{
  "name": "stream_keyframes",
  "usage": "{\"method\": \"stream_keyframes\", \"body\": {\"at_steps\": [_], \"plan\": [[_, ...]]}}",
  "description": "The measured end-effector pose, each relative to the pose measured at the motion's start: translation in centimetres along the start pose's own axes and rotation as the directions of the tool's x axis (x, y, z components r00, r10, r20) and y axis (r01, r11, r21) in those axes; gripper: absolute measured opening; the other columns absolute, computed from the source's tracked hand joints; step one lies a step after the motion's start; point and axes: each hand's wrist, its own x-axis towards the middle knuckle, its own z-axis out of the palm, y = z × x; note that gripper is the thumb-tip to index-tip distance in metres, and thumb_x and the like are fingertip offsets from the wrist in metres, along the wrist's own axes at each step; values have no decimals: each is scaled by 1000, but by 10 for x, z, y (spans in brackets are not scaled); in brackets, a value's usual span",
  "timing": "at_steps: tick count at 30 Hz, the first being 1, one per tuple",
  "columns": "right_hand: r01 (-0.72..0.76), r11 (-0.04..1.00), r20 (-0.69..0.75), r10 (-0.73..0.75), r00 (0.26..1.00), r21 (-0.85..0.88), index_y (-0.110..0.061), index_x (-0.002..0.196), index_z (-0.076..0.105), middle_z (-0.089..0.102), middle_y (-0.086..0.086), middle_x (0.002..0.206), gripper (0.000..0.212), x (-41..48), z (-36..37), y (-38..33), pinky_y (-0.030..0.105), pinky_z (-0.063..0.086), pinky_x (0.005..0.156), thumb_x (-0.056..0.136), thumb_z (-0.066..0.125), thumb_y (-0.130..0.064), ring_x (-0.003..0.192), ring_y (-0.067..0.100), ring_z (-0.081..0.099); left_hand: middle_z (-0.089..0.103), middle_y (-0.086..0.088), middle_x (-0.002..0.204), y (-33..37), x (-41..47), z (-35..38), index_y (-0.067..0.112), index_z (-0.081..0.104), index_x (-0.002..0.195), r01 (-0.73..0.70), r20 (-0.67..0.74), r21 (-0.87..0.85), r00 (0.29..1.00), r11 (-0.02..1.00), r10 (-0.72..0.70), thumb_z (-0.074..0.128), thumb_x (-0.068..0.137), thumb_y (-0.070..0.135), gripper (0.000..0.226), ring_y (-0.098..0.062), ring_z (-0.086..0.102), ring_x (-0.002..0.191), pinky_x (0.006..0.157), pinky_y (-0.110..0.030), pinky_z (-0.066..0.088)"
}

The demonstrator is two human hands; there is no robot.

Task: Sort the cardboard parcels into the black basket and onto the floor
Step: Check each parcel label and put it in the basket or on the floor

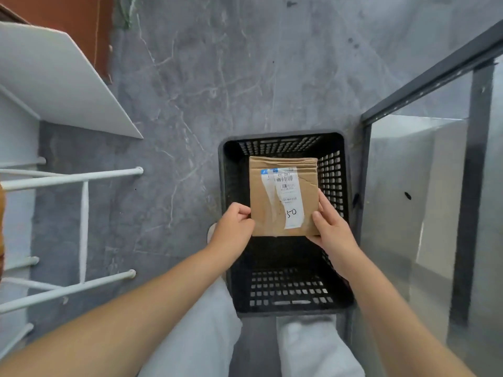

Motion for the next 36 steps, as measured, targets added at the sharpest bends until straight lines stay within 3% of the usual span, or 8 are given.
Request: {"method": "stream_keyframes", "body": {"at_steps": [4,8,10,15,19,23,32,36], "plan": [[-44,998,19,45,999,-46,-48,149,30,49,-19,142,54,69,6,56,23,50,91,107,31,-14,127,4,49,65,5,113,-49,61,46,22,52,113,137,10,-108,991,985,-136,57,89,13,25,-14,62,105,94,-34,50],[-43,998,4,43,999,-45,-47,147,34,52,-20,135,53,135,16,93,13,50,67,107,29,-13,106,-7,53,58,8,115,-70,115,73,23,44,127,141,2,-113,990,983,-142,54,91,14,38,-11,55,104,71,-22,41],[-33,999,-7,33,999,-32,-47,147,35,52,-16,139,53,167,25,107,19,52,77,106,30,-14,115,1,53,59,6,120,-79,143,81,23,42,134,110,-31,-49,993,993,-112,53,92,16,44,-12,54,100,64,-21,37],[16,1000,12,-15,1000,-16,-42,150,31,48,-12,145,54,231,54,119,29,50,93,105,33,-13,125,10,49,49,-4,141,-93,209,80,15,32,146,61,-126,136,991,989,-44,52,93,17,57,-21,52,115,84,-28,41],[73,993,-35,-76,996,-90,-48,146,36,55,-10,141,60,262,76,120,40,49,104,98,40,-12,126,13,53,-1,-9,164,-91,233,79,8,-13,154,77,-59,358,996,931,-60,51,96,21,87,-26,17,149,118,-32,23],[108,986,-47,-115,992,-125,-54,143,34,54,-11,141,63,274,80,127,44,51,101,93,46,-18,122,13,56,-31,-7,158,-90,227,89,4,-20,151,27,-28,586,1000,810,-12,52,96,17,92,-23,-13,150,123,-38,8],[-15,738,2,22,1000,-674,-23,157,-7,24,12,160,79,262,81,76,47,28,116,100,47,-25,146,30,25,-3,-4,164,-57,213,94,7,16,154,-137,118,638,990,758,80,47,96,17,66,-30,25,145,115,-45,32],[74,719,-56,-156,986,-691,-12,155,19,34,13,153,67,216,91,21,45,35,111,97,49,-26,140,31,35,9,-9,164,-18,179,62,7,24,151,-321,167,650,945,689,282,51,95,13,63,-24,15,150,121,-41,21]]}}
